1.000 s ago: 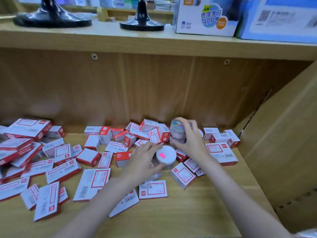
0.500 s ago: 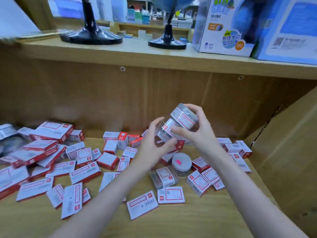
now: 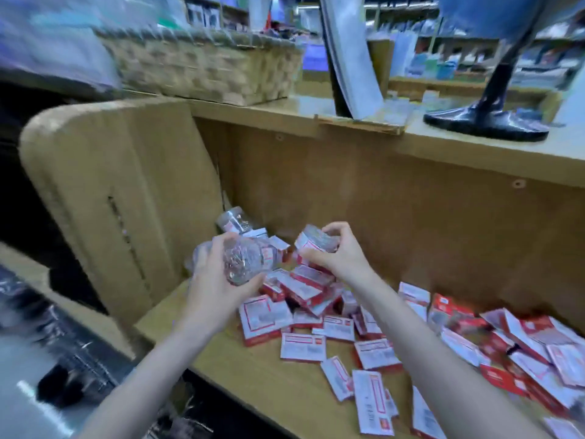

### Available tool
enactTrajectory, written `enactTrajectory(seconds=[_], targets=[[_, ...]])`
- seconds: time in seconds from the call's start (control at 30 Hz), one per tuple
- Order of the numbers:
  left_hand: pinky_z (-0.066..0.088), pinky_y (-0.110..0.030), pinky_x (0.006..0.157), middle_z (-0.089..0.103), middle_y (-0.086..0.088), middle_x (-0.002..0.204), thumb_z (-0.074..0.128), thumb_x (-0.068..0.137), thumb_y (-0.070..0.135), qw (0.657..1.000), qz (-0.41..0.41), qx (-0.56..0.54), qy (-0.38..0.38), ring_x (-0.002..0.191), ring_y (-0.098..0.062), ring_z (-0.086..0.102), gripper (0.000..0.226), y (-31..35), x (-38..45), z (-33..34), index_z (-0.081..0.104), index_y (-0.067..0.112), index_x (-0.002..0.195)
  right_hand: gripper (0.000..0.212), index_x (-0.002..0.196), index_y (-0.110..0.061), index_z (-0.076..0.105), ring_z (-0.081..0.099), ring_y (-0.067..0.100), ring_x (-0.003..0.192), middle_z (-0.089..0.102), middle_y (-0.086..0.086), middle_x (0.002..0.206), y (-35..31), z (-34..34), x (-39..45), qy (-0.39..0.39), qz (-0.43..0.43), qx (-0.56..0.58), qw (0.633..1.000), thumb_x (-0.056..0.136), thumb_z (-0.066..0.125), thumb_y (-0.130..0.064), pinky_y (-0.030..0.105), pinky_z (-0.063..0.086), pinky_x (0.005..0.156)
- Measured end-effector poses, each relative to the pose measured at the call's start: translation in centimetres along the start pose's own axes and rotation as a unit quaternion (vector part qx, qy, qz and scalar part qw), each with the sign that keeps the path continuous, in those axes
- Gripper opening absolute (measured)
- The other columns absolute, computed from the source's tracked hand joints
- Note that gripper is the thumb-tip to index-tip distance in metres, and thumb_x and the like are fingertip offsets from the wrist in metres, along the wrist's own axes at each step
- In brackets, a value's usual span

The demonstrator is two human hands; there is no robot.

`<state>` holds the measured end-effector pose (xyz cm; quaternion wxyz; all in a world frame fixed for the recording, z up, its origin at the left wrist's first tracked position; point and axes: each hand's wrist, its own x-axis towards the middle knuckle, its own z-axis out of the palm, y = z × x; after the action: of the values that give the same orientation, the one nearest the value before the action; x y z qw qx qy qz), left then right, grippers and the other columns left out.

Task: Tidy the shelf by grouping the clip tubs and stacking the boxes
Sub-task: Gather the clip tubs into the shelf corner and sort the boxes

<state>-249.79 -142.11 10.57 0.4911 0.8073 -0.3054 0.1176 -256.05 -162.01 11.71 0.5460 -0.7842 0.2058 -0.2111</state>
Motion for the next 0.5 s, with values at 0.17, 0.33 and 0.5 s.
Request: enactTrajectory(seconds=[0.17,0.33,0.5], targets=[[0.04,-0.034,0.09,0.043,-0.004,0.1,0.075,0.065,0.043,0.994,-0.013,0.101,0.028,0.102,-0.025,0.051,0.081,-5.5,1.2,-5.1,0.041,0.022,0.135,0.049,0.102,-0.022,0.047,0.054,0.014,0.087,0.056,-0.002,0.1,-1.9,8.5,3.6,-0.02,-0.124,-0.113,0.986,0.066,0.08,-0.02,0.026,0.043,0.081],[0.048,-0.034,0.081,0.04,0.0,0.099,0.075,0.069,0.041,0.989,-0.012,0.15,-0.005,0.097,-0.02,0.051,0.089,-8.9,-1.8,-6.9,0.02,0.038,0.138,0.046,0.119,-0.014,0.054,0.053,0.016,0.092,0.039,0.005,0.116,-0.9,12.2,4.7,-0.027,-0.146,-0.162,0.976,0.076,0.064,-0.004,0.015,0.043,0.087],[0.046,-0.038,0.086,0.043,-0.006,0.102,0.077,0.071,0.026,0.985,-0.043,0.162,-0.048,0.1,-0.029,0.05,0.092,-11.1,-3.2,-7.3,0.017,0.025,0.141,0.042,0.121,-0.01,0.055,0.055,0.021,0.103,0.044,0.01,0.122,-0.9,12.4,3.7,-0.004,-0.178,-0.176,0.968,0.081,0.053,0.003,0.016,0.038,0.092]])
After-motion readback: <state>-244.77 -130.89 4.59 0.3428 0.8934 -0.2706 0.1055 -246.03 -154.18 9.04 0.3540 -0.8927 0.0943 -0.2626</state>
